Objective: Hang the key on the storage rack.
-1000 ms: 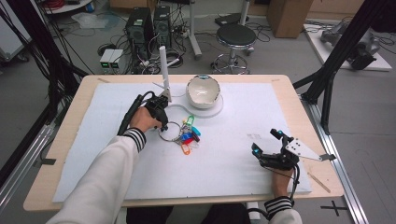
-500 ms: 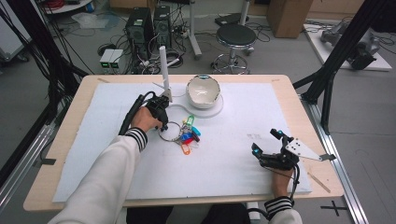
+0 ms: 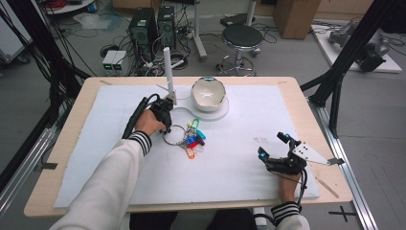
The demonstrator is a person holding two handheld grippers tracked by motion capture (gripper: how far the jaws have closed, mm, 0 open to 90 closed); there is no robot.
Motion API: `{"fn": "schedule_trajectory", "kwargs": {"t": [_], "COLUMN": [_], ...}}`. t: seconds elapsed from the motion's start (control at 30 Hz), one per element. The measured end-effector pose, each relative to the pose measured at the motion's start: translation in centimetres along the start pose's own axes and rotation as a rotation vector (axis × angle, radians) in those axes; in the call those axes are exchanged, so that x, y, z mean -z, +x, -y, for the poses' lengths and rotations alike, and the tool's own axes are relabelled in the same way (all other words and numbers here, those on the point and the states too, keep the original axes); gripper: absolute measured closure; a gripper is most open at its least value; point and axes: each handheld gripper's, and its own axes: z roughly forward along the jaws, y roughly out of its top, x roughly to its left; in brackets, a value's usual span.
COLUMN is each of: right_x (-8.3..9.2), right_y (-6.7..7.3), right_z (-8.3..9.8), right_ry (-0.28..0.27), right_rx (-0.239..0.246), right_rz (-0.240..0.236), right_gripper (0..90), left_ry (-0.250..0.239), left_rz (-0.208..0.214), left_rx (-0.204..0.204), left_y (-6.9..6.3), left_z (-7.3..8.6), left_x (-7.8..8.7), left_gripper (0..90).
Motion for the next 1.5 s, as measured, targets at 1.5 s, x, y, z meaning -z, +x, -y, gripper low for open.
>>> {"fn": "schedule_trajectory", "kwargs": {"t": [1.5], "right_x": [0.0], "right_y": [0.1], "right_z": [0.0], "right_ry": [-0.001], "right_rx": [-0.004], "right_rz": [0.000], "right_gripper": [1.0], "left_ry": [-0.123], "left_rz": [0.023], "left_rx": [-0.133], "left_y": [-0.1], "left_z": [1.2], "left_x": [2.0], "left_gripper": [86.6]}}
